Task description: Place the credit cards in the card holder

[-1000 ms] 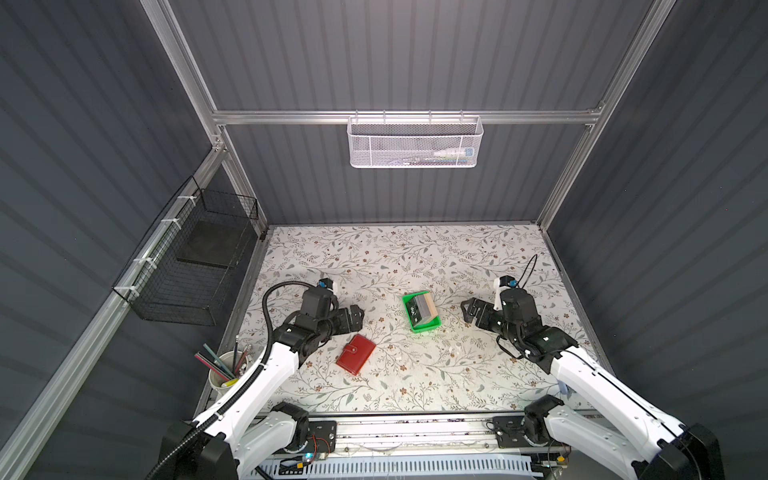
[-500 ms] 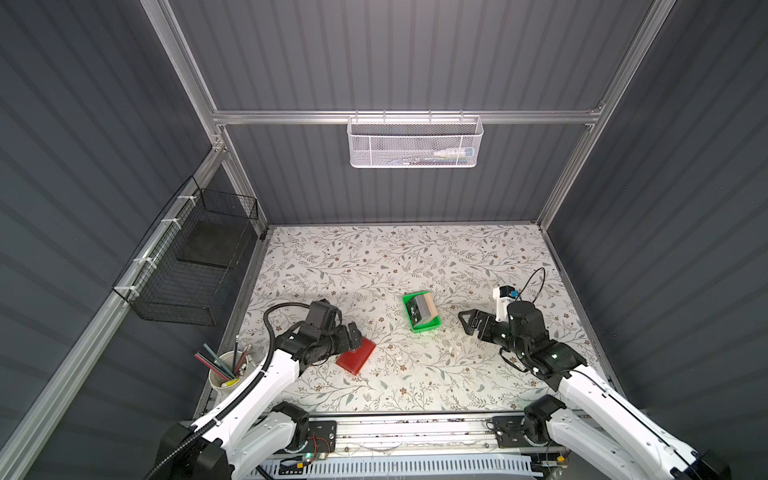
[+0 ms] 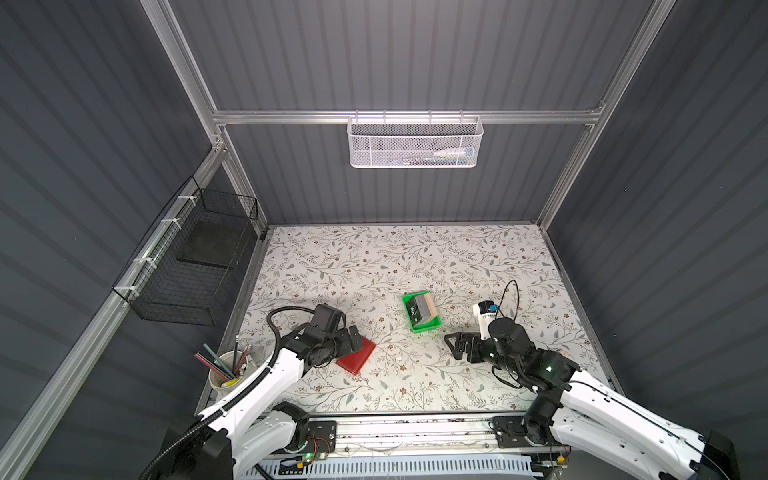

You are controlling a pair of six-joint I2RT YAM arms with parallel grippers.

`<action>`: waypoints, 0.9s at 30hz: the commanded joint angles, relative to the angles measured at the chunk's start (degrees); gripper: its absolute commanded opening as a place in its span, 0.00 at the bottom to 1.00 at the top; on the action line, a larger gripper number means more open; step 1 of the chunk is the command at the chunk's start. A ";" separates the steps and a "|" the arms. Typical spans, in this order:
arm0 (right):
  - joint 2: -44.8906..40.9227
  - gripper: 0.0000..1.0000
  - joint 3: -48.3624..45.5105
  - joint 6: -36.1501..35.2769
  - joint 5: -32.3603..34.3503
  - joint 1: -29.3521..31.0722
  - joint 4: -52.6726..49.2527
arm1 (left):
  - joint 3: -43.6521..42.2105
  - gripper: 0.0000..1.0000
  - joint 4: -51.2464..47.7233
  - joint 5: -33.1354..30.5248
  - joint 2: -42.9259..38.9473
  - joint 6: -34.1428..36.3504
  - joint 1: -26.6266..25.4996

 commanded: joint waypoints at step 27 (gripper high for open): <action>-0.55 0.99 2.12 1.52 5.97 2.48 -3.98 | -0.24 0.86 3.38 2.28 1.66 0.17 -0.27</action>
